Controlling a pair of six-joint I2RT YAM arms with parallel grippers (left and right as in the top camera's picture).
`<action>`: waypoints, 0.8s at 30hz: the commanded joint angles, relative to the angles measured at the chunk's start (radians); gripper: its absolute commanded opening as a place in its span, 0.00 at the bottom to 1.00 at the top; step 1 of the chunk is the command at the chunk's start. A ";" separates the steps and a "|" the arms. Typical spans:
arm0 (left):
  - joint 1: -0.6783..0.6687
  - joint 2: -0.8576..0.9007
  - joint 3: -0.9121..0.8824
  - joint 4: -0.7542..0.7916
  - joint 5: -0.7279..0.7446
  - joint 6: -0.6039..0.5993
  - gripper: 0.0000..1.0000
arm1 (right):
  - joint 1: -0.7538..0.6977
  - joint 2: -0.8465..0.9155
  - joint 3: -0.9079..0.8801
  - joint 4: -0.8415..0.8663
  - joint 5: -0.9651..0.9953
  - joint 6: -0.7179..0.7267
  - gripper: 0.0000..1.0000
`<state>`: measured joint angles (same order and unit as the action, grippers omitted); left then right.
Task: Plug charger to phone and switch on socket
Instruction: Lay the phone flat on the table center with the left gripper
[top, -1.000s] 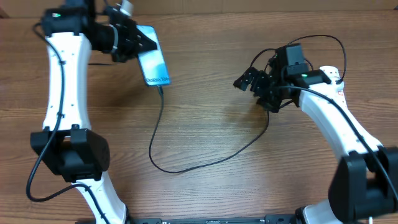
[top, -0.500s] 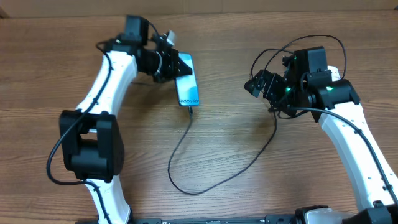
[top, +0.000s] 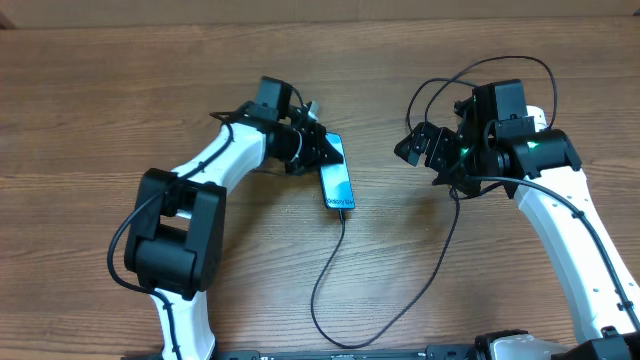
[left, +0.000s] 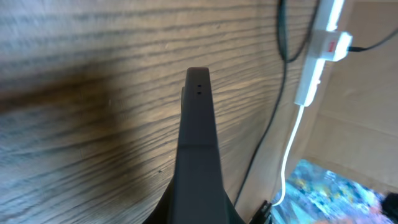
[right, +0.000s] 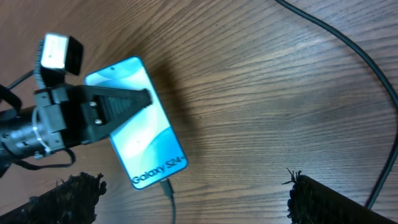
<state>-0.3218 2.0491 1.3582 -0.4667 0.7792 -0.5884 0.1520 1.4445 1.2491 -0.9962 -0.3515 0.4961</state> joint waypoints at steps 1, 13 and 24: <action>-0.036 -0.013 -0.010 0.009 -0.037 -0.056 0.04 | -0.002 -0.022 0.009 -0.003 0.007 -0.012 1.00; -0.119 -0.007 -0.013 0.008 -0.163 -0.101 0.04 | -0.002 -0.022 0.009 -0.005 0.005 -0.011 1.00; -0.124 0.054 -0.016 -0.031 -0.171 -0.092 0.04 | -0.002 -0.022 0.009 0.002 -0.012 -0.011 1.00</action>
<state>-0.4408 2.0655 1.3472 -0.4938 0.5968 -0.6819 0.1520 1.4445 1.2491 -1.0004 -0.3592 0.4961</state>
